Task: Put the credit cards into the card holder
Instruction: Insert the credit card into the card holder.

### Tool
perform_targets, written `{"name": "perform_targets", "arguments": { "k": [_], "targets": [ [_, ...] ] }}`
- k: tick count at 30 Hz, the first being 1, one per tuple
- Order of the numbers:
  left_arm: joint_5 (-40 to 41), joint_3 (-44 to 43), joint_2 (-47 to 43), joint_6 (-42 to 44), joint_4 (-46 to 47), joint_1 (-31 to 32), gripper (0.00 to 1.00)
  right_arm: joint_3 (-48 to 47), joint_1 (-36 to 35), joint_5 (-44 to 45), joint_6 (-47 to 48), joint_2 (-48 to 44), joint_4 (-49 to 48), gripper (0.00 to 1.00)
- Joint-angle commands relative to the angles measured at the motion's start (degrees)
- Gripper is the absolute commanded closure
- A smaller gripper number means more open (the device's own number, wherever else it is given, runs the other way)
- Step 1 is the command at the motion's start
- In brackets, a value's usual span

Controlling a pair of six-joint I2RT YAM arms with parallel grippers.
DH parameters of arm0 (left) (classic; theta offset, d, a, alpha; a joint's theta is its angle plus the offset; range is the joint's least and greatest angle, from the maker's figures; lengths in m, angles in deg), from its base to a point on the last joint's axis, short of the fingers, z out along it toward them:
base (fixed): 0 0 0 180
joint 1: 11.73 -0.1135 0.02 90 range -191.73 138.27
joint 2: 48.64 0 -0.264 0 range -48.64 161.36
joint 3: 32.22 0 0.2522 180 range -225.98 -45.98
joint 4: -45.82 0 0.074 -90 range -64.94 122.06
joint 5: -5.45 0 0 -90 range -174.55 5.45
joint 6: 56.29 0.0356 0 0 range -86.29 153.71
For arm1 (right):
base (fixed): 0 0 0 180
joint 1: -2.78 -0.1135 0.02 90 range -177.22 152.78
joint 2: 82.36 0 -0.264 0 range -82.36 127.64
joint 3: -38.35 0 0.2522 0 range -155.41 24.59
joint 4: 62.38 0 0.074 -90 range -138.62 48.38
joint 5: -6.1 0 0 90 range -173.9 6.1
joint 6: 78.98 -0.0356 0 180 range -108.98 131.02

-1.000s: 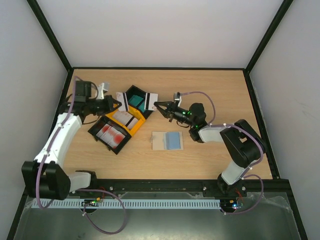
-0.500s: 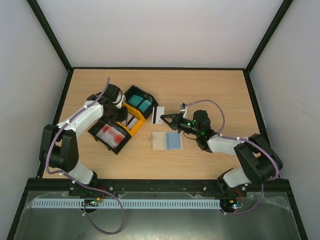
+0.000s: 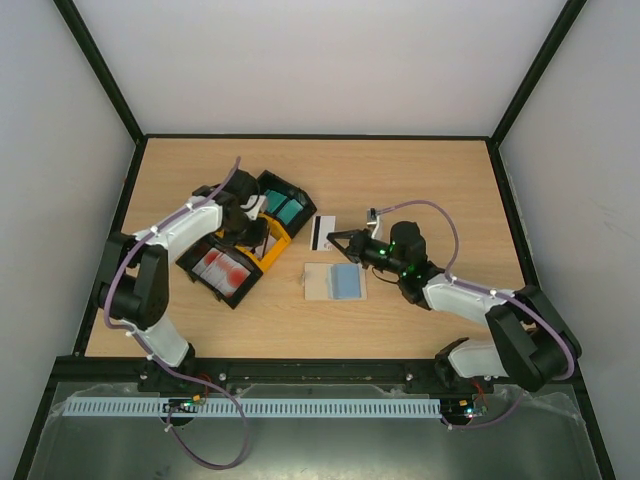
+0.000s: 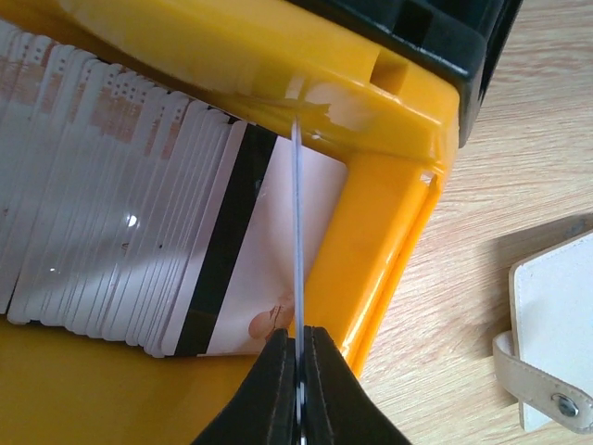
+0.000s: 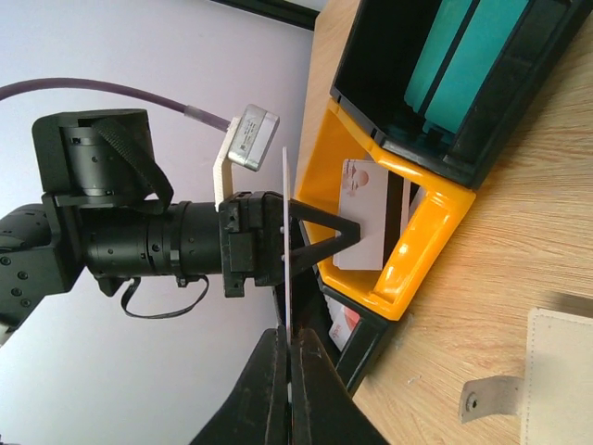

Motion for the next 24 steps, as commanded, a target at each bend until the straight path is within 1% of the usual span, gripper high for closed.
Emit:
{"name": "perform_targets", "arguments": {
  "k": [1, 2, 3, 6, 7, 10, 13, 15, 18, 20, 22, 24],
  "targets": [
    [-0.77, 0.86, 1.41, 1.8, -0.58, 0.2, 0.92, 0.32, -0.18, 1.33, 1.93, -2.48, 2.62, 0.98],
    [-0.24, 0.8, 1.81, 1.71, -0.67, 0.21, 0.89, 0.25, -0.18, 1.48, 2.08, -2.79, 3.07, 0.98],
    [0.21, 0.78, 1.98, 1.46, -0.72, 0.22, 0.83, 0.13, -0.18, 1.59, 2.32, -3.13, 3.57, 0.98],
    [2.21, 0.43, 1.47, -0.23, -0.54, 0.2, 0.62, -0.45, -0.18, 2.48, 3.46, -4.03, 6.6, 0.98],
    [3.06, 0.18, 1.07, -0.73, -0.51, 0.2, 0.57, -0.57, -0.18, 2.84, 3.86, -4.32, 7.76, 0.98],
    [6.76, -1.23, -0.31, -2.46, -1.22, 0.65, 0.47, -0.71, -0.23, 3.67, 4.86, -5.13, 10.41, 0.98],
    [9.36, -2.04, -2.57, -4.37, -1.15, 2.06, 0.42, -0.73, -0.63, 4.74, 5.96, -5.88, 13.1, 0.98],
    [9.59, -1.91, -4.73, -5.84, -0.07, 3.76, 0.37, -0.66, -1.19, 5.22, 6.72, -6.31, 14.58, 0.98],
    [7.06, -0.11, -9.27, -9.17, 3.75, 7.61, 0.3, -0.26, -2.09, 5.32, 7.32, -7.78, 15.92, 0.98],
    [2.67, 1.94, -12.4, -11.54, 7.75, 10.42, 0.26, -0.13, -2.67, 4.85, 8.5, -9.22, 16.97, 0.98],
    [-1.86, 4.55, -16.07, -15.04, 12.84, 12.88, 0.18, 0.08, -3.1, 3.64, 9.91, -11.24, 18.0, 0.98],
    [-6.03, 8.05, -20.36, -19.77, 19.3, 14.68, 0.13, 0.9, -3.3, 1.16, 10.53, -13.87, 17.76, 0.98]
  ]
}}
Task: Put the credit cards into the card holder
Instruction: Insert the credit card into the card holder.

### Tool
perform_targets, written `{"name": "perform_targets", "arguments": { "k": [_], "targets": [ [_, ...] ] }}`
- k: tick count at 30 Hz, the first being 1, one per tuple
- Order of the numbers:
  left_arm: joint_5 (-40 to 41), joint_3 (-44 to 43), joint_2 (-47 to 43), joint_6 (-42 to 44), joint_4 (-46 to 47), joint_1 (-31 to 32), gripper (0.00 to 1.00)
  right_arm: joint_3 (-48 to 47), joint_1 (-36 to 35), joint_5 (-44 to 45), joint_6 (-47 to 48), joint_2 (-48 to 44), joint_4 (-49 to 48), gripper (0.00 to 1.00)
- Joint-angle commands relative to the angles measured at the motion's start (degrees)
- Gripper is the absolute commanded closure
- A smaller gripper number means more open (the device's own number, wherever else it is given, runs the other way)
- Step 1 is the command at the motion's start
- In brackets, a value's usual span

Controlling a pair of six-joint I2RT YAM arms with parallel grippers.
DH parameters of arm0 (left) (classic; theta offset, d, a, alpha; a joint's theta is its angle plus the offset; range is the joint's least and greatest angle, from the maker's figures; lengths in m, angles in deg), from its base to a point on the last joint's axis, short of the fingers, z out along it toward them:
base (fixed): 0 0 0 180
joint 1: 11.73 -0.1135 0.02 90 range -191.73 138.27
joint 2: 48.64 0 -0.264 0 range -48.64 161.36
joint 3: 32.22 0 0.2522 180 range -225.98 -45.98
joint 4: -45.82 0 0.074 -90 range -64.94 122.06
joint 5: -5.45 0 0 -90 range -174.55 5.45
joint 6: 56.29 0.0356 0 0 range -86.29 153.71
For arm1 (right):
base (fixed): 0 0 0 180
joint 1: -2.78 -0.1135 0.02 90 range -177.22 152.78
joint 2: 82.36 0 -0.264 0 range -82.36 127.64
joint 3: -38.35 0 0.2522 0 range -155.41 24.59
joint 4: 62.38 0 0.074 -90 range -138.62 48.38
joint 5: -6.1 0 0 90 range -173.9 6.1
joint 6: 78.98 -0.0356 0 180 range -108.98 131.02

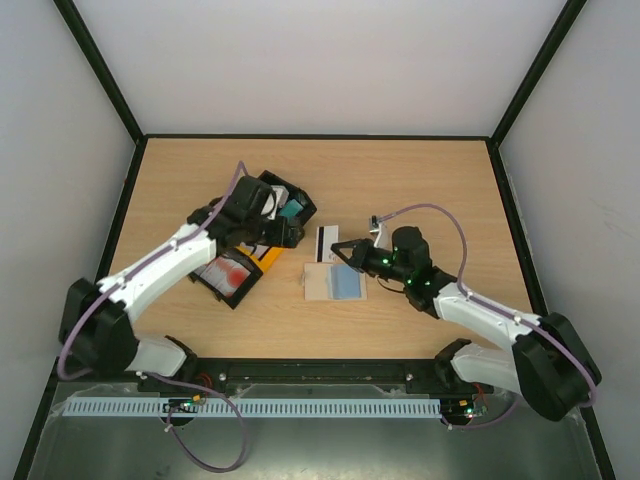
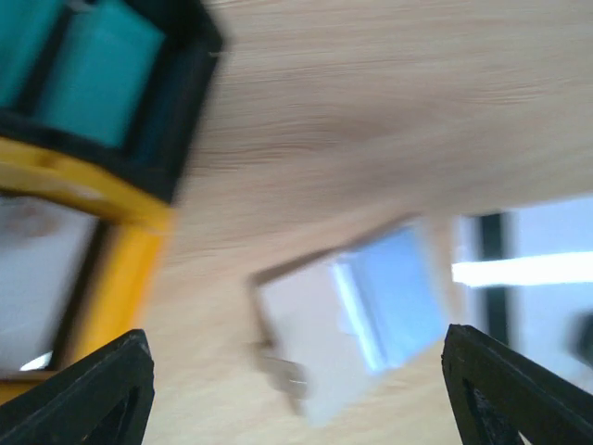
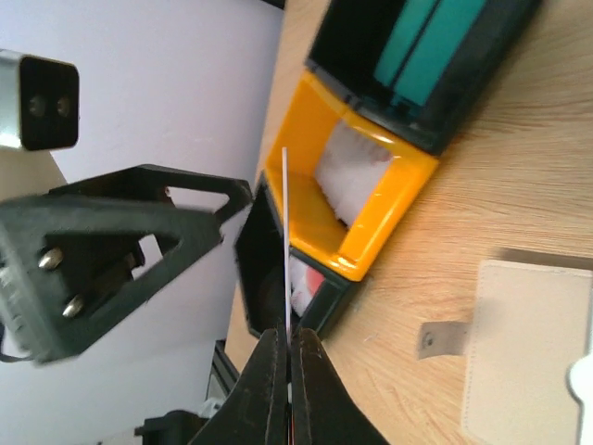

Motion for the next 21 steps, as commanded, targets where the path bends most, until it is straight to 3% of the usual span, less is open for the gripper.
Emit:
{"name": "perform_targets", "arguments": {
  "k": [1, 8, 12, 17, 21],
  "targets": [
    [-10.89, 6.89, -8.47, -11.1, 14.48, 3.89, 0.12, 1.54, -0.83, -4.01, 3.14, -6.13, 0.78, 0.98],
    [-24.13, 19.43, -18.03, -29.12, 38.29, 6.62, 0.13, 4.15, -1.17, -10.38, -1.67, -14.9, -4.43, 0.98],
    [-24.83, 21.13, -18.4, -32.65, 42.38, 9.51, 0.23, 6.12, -1.29, -13.15, -6.26, -17.61, -10.58, 0.98],
    [-26.35, 21.79, -18.19, -34.81, 47.26, 12.47, 0.54, 6.87, -1.43, -12.3, -7.82, -19.63, -9.29, 0.98],
    [-25.59, 21.94, -18.9, -33.9, 45.95, 12.77, 0.82, 6.68, -1.45, -9.81, -7.15, -21.06, -5.98, 0.98]
  ]
}}
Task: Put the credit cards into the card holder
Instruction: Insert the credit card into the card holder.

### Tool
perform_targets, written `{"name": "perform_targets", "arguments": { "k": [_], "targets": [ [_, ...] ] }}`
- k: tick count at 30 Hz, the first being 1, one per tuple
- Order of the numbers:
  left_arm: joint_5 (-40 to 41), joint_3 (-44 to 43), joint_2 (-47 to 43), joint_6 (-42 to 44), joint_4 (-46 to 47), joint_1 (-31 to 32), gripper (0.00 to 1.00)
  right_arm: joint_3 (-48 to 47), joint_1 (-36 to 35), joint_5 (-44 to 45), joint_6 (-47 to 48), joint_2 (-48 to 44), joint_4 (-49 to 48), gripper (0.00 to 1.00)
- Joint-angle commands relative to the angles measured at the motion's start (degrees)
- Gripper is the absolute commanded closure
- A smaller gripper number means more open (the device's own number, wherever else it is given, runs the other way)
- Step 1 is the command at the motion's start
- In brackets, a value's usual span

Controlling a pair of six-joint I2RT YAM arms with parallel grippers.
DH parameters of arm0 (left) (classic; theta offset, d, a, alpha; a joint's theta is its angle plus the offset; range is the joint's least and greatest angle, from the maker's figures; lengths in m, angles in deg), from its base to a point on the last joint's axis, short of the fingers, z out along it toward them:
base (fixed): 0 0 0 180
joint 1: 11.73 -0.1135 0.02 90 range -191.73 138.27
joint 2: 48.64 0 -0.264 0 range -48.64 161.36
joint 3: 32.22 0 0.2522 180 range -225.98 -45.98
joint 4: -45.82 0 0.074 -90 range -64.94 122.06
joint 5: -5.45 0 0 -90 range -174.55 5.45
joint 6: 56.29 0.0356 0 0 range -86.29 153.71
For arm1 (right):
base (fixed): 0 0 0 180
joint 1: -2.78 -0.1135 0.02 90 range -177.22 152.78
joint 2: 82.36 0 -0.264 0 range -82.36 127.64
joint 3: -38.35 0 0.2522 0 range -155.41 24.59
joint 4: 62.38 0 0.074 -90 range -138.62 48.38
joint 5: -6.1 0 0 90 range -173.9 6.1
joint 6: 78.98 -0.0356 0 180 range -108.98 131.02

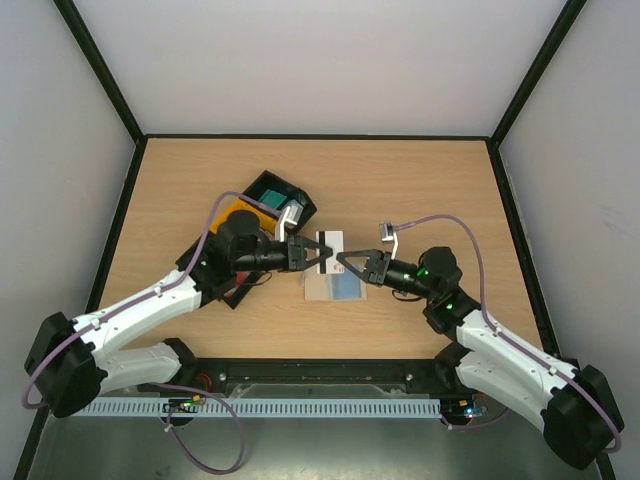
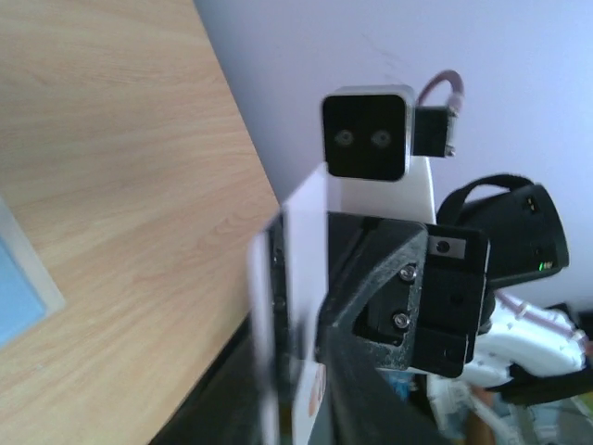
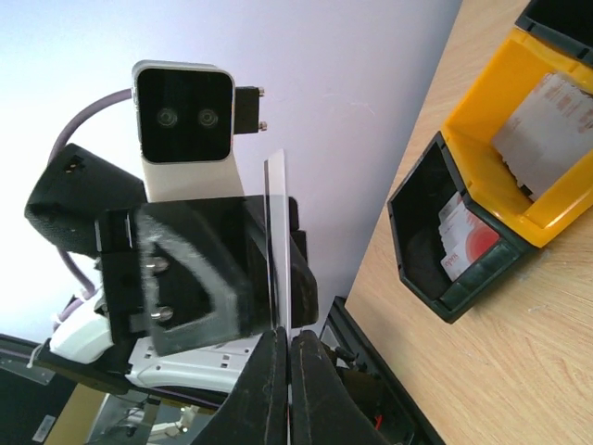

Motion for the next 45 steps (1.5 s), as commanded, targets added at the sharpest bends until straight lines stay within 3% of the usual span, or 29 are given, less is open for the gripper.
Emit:
{"name": "perform_targets", "arguments": {
  "k": [1, 3, 5, 9, 12, 19, 23, 26, 37, 45],
  "targets": [
    [-0.95, 0.79, -1.43, -0.53, 2.7, 0.42, 0.87, 0.17, -0.43, 1.97, -0.47, -2.04, 1.56, 0.98],
    [-0.6, 0.73, -1.7, 0.66, 1.05, 0.42, 0.96, 0.3, -0.39, 2.98, -0.29, -2.32, 2.62, 0.98],
    [-0.01, 0.7, -1.92, 1.68, -0.56, 0.42, 0.97, 0.53, -0.44, 3.92, -0.33, -2.86, 3.28, 0.94],
    [2.26, 0.77, -1.81, 3.92, -3.93, 0.41, 0.97, -0.15, -0.42, 10.1, 3.18, -5.29, 11.89, 0.55],
    [6.76, 0.89, -0.9, 5.81, -8.43, 0.44, 0.97, -0.88, -0.42, 17.83, 6.81, -7.66, 21.55, 0.41],
    [19.29, 2.62, 7.29, 3.82, -10.75, 3.12, 0.97, -5.51, -0.42, 37.78, 14.84, -2.9, 42.82, 0.38],
    [25.01, 1.8, 14.81, 2.84, -7.73, 6.04, 0.97, -7.88, -1.85, 45.7, 16.9, 3.81, 47.83, 0.38],
    [24.79, 2.18, 19.66, 1.44, -3.86, 6.09, 0.97, -8.71, -4.33, 49.43, 17.61, 8.16, 48.57, 0.38],
    [22.54, 0.12, 30.64, -1.79, 1.59, 5.85, 0.98, -12.27, -9.66, 50.08, 22.71, 24.72, 46.27, 0.39],
    [19.76, -0.49, 32.91, -4.59, 2.78, 5.08, 0.97, -12.32, -10.94, 48.81, 23.53, 29.92, 44.97, 0.42]
  ]
}}
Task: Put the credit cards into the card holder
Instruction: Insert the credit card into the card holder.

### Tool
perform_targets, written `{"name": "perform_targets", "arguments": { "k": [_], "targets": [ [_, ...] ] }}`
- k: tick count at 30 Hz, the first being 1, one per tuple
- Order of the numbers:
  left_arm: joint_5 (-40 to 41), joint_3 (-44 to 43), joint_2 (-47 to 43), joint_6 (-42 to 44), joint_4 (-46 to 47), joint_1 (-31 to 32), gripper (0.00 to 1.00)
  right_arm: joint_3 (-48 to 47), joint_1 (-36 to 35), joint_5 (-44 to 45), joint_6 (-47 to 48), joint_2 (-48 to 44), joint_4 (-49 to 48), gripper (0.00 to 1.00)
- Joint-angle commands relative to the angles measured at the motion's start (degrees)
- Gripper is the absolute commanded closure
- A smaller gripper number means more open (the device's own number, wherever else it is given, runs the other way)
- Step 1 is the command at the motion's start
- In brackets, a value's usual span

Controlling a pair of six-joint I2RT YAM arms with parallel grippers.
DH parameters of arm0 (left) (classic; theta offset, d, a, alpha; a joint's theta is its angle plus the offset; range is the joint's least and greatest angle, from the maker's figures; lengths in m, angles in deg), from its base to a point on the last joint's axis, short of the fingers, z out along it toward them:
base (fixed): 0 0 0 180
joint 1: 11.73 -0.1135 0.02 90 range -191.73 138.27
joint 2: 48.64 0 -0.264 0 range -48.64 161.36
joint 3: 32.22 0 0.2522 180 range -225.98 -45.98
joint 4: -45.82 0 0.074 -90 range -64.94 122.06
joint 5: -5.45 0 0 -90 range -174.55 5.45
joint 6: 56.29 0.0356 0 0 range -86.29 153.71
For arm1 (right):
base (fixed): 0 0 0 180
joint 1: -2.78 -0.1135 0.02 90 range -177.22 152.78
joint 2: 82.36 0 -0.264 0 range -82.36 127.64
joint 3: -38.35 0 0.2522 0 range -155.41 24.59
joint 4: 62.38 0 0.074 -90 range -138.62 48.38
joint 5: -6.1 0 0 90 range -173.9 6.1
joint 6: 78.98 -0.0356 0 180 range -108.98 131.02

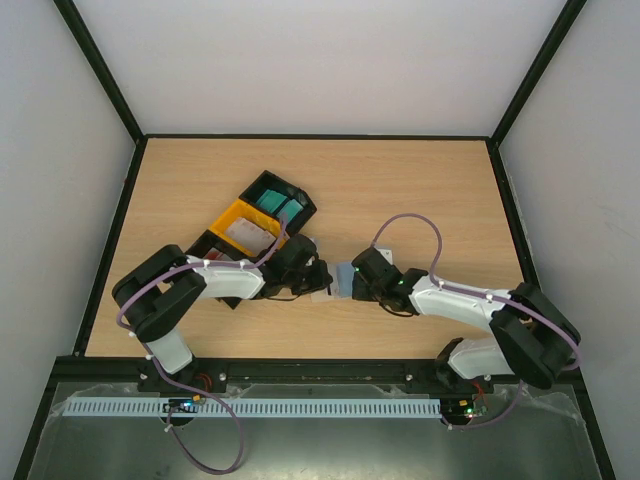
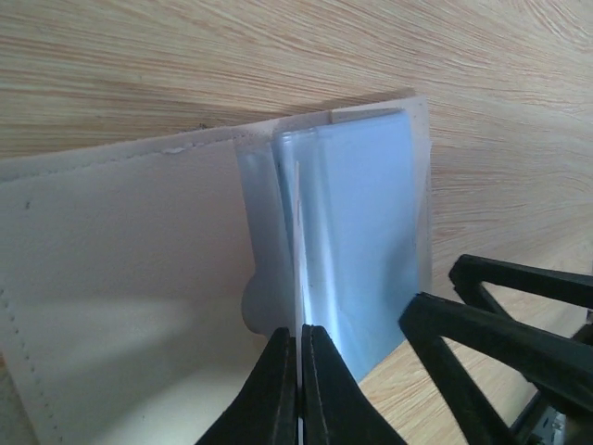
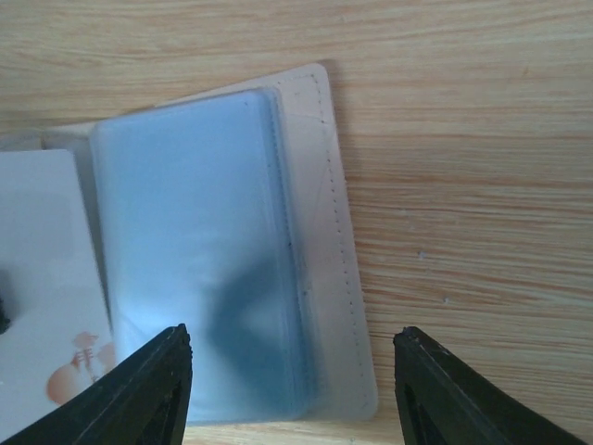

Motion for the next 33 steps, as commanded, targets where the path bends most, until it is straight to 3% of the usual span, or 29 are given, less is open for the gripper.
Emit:
{"name": "perform_targets", "arguments": {
  "k": [1, 9, 15, 19, 28, 33],
  "targets": [
    [-1.92, 0.06, 0.11, -2.14, 2.04, -0.71, 0.97, -0.64, -0.55, 1.08, 0.94, 2.79, 0.22, 0.44],
    [-1.75, 2.18, -1.93, -3.91, 4.27, -0.9, 0.97, -1.37, -0.9, 4.66, 0.05, 4.06, 3.43, 0.5],
    [-1.99, 3.32, -3.56, -5.56, 6.74, -1.16, 0.97, -1.83, -0.89, 4.55, -0.07, 4.51, 3.93, 0.45],
    [-2.49, 2.97, -2.47, -5.72, 7.8, -1.31, 0.97, -0.43, -0.87, 1.78, -0.74, 4.62, 1.92, 0.46],
    [-5.72, 4.94, -0.55, -5.79, 10.99, -3.1, 0.98, 3.55, -0.95, -5.2, -5.9, 0.72, -3.47, 0.58],
    [-8.77, 5.58, 1.51, -6.18, 13.69, -3.27, 0.97, 4.11, -0.91, -5.91, -6.5, 0.93, -3.91, 0.59]
  ]
}}
